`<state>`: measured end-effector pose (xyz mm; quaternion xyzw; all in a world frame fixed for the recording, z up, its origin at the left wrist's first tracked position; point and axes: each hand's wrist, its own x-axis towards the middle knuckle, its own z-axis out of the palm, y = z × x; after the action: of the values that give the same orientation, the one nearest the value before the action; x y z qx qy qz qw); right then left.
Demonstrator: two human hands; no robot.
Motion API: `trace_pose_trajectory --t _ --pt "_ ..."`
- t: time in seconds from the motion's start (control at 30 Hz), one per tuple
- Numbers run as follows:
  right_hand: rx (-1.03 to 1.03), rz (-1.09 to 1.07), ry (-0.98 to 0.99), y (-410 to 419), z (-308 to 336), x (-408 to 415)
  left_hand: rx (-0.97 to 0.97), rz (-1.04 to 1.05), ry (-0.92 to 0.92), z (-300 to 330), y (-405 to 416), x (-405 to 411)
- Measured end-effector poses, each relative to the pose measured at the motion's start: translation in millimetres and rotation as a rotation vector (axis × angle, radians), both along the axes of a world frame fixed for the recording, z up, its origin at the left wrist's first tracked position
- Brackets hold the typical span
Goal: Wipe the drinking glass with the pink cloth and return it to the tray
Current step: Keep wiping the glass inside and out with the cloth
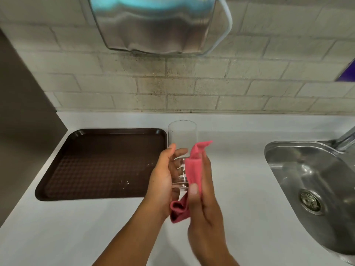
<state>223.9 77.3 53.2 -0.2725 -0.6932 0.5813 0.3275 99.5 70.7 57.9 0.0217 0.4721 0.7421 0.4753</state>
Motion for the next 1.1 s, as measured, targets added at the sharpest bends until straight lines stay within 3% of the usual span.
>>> trace_pose_trajectory --t 0.17,0.23,0.3,0.37,0.47,0.53,0.6,0.73,0.83,0.93,1.1 --pt "0.481 -0.006 -0.147 17 4 -17 -0.064 -0.078 0.020 5 -2 11" --pt "0.501 -0.008 -0.204 41 15 -26 -0.052 -0.091 0.026 7 -1 15" --pt "0.337 0.017 -0.235 64 29 -30 -0.031 -0.048 0.013 7 0 18" --pt "0.021 0.008 -0.210 80 40 -33 0.022 -0.036 -0.013 7 0 22" --pt "-0.528 -0.060 0.026 87 39 -31 0.096 -0.046 -0.025 5 2 19" --pt "-0.705 -0.098 0.122 78 30 -29 0.137 -0.070 -0.028 4 3 15" --pt "-0.741 -0.133 0.167 66 22 -26 0.136 -0.077 -0.017 2 3 12" --pt "-0.517 -0.074 0.179 45 16 -17 0.090 -0.064 0.028 -1 1 8" --pt "-0.307 0.051 0.116 31 10 -14 -0.001 -0.022 0.072 3 3 1" --pt "-0.148 0.039 0.035 24 5 -16 -0.070 0.012 0.087 8 3 -3" --pt "0.395 0.041 -0.229 42 20 -36 -0.077 -0.010 0.172 13 3 4"
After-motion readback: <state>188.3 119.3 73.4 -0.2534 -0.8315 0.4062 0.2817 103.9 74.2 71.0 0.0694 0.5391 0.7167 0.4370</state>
